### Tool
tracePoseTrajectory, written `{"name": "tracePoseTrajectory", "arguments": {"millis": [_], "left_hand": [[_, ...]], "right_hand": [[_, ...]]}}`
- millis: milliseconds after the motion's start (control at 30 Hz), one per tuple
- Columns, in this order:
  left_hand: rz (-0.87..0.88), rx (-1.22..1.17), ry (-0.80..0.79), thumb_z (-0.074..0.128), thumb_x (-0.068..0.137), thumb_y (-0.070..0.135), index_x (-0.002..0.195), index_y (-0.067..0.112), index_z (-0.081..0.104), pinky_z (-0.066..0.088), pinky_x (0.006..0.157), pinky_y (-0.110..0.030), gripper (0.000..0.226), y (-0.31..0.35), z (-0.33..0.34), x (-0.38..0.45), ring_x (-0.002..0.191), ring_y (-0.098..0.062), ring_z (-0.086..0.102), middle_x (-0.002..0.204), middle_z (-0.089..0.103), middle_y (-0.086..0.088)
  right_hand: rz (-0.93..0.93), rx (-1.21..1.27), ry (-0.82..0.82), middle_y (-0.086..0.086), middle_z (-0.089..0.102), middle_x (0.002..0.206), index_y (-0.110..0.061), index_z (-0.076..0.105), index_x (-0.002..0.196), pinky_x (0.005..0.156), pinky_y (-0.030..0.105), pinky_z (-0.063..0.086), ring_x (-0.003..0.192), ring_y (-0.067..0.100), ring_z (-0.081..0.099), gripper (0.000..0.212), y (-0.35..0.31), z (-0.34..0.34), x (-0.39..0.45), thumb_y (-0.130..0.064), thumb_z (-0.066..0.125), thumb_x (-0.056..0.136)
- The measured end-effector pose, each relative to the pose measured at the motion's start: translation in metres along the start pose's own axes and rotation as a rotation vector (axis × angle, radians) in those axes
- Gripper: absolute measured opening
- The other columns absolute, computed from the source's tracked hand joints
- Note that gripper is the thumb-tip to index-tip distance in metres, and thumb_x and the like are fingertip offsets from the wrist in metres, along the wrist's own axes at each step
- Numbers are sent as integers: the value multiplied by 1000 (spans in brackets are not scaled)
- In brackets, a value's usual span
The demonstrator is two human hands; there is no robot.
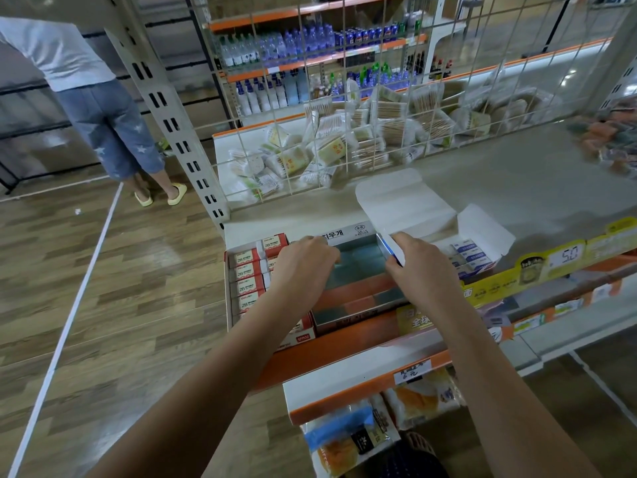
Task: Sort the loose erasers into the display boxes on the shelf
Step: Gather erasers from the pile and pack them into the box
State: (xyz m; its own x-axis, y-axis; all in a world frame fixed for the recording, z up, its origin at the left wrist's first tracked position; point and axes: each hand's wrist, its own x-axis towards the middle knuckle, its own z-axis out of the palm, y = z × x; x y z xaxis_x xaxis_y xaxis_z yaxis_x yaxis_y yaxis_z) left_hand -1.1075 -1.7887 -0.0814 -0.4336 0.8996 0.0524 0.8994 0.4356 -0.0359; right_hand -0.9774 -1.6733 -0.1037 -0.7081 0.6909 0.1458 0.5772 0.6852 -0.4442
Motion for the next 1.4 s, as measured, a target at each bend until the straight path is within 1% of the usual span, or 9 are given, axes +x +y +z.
{"name": "tracePoseTrajectory", "arguments": {"millis": [200,300,467,667,800,900,1033,1167,1400], "left_hand": [[0,-7,-34,50,95,6,111,23,66,50,72,-29,28,-1,2,3,93,-22,60,103,62,-2],[-25,-20,-46,49,93,4,103,23,67,48,65,-28,28,-2,2,5,87,-20,60,99,62,0],[-33,-52,-27,49,94,12,101,24,69,50,68,-28,24,-2,-2,7,90,-18,61,101,65,3],[-63,-7,34,39,97,21,100,19,66,40,63,-29,27,8,-14,8,84,-19,55,92,65,0],[-66,-57,91,39,98,32,107,18,64,43,68,-31,30,25,-30,17,94,-20,56,99,64,0],[-36,-78,114,42,97,35,115,19,61,44,75,-33,31,47,-39,32,107,-23,52,112,61,-2],[79,-1,137,42,96,38,124,19,54,41,89,-36,36,101,-42,65,117,-25,44,124,54,-5],[181,22,119,43,95,43,129,20,48,37,93,-38,42,175,-44,102,120,-26,42,129,49,-5],[245,-75,59,45,92,50,134,19,43,36,94,-41,52,309,-36,173,122,-29,40,133,44,-8]], "right_hand": [[-5,-11,11,6,64,97,-16,52,107,63,29,46,77,20,56,16,0,3,2,-22,49,93],[-2,-38,17,6,63,92,-16,52,104,62,30,44,76,21,55,13,-1,3,2,-21,48,92],[8,-45,23,4,62,90,-17,51,103,60,28,40,75,20,55,12,2,3,1,-22,48,93],[-39,-80,-88,4,60,91,-13,49,108,65,29,38,77,20,52,21,4,-8,6,-31,47,95],[-40,-6,-176,2,62,97,-16,55,112,73,33,46,87,21,58,42,6,-35,14,-51,46,92],[-84,-52,-99,1,64,109,-17,55,121,77,31,45,98,19,59,42,19,-61,28,-47,49,92],[-176,-248,-80,6,54,125,-17,49,128,92,35,41,117,23,48,39,67,-97,45,-33,52,93],[-157,-448,-106,7,42,137,-19,39,136,100,38,37,126,25,39,47,140,-130,50,-34,49,93],[45,-406,-75,6,36,142,-19,37,138,104,39,35,130,26,36,53,275,-191,49,-39,51,91]]}}
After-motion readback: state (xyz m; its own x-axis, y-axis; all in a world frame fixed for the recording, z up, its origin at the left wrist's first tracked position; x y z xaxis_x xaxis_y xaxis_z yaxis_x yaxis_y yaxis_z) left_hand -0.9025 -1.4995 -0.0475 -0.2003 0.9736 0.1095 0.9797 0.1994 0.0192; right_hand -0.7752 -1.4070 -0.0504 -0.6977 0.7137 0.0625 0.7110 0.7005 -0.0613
